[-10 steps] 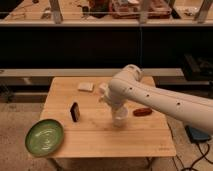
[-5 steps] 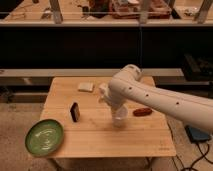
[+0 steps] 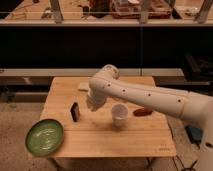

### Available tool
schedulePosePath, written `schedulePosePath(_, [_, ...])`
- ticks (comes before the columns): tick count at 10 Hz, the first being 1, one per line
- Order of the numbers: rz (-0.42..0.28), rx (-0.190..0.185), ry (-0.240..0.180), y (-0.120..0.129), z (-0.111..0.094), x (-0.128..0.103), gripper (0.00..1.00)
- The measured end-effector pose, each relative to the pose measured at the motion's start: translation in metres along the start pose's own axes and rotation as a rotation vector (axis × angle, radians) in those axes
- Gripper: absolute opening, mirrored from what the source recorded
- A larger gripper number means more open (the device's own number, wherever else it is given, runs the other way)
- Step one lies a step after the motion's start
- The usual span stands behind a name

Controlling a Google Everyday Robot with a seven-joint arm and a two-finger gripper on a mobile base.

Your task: Knock the eraser over

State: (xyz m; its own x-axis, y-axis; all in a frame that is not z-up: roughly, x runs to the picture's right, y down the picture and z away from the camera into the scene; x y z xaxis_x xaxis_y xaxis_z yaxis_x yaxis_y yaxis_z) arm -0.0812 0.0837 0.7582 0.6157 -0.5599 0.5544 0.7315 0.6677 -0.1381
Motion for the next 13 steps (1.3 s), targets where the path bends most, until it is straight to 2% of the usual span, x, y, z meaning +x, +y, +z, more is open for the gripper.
schedulePosePath(2, [-0.004,0.022,-0.019,-0.014,0.017,0.007,0.33])
schedulePosePath(3, [0.000,0.022,-0.011,-0.021,0.026,0.020,0.33])
schedulePosePath(6, [0.004,0.028,-0.032,-0.050,0.050,0.029,0.33])
schedulePosePath(9, [0.005,0.034,-0.046,-0.053,0.072,0.037,0.33])
schedulePosePath(13, [-0.001,0.040,-0.061,-0.069,0.091,0.048,0.33])
